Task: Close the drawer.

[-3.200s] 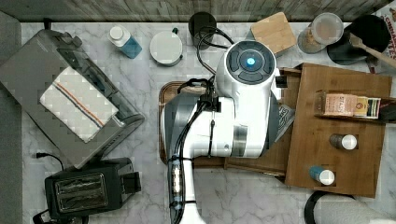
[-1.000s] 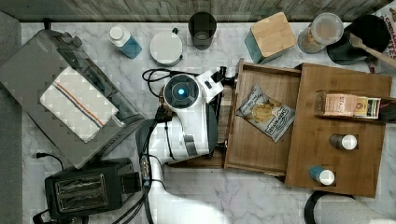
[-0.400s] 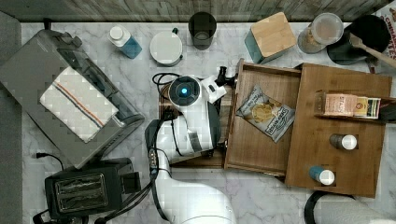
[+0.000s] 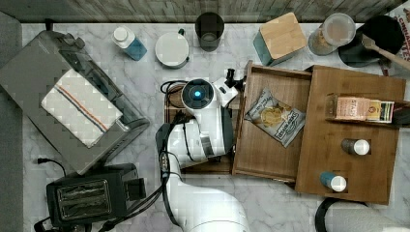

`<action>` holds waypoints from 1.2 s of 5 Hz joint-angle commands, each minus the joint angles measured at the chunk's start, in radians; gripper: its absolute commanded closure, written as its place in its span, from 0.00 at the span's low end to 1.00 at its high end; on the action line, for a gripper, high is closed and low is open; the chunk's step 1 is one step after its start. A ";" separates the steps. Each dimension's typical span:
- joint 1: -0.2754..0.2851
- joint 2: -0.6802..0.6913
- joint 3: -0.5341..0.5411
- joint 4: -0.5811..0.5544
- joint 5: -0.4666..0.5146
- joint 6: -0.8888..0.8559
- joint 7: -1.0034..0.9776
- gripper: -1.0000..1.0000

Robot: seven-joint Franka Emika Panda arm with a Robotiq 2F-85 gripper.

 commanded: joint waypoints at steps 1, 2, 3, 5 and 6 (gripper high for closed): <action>-0.159 -0.050 -0.061 0.029 0.081 0.064 -0.276 1.00; -0.220 -0.030 -0.093 0.077 0.145 0.055 -0.370 1.00; -0.247 -0.039 -0.143 0.104 0.143 -0.001 -0.391 1.00; -0.353 -0.034 -0.222 0.143 0.098 0.084 -0.497 1.00; -0.381 -0.028 -0.273 0.139 0.071 0.135 -0.524 1.00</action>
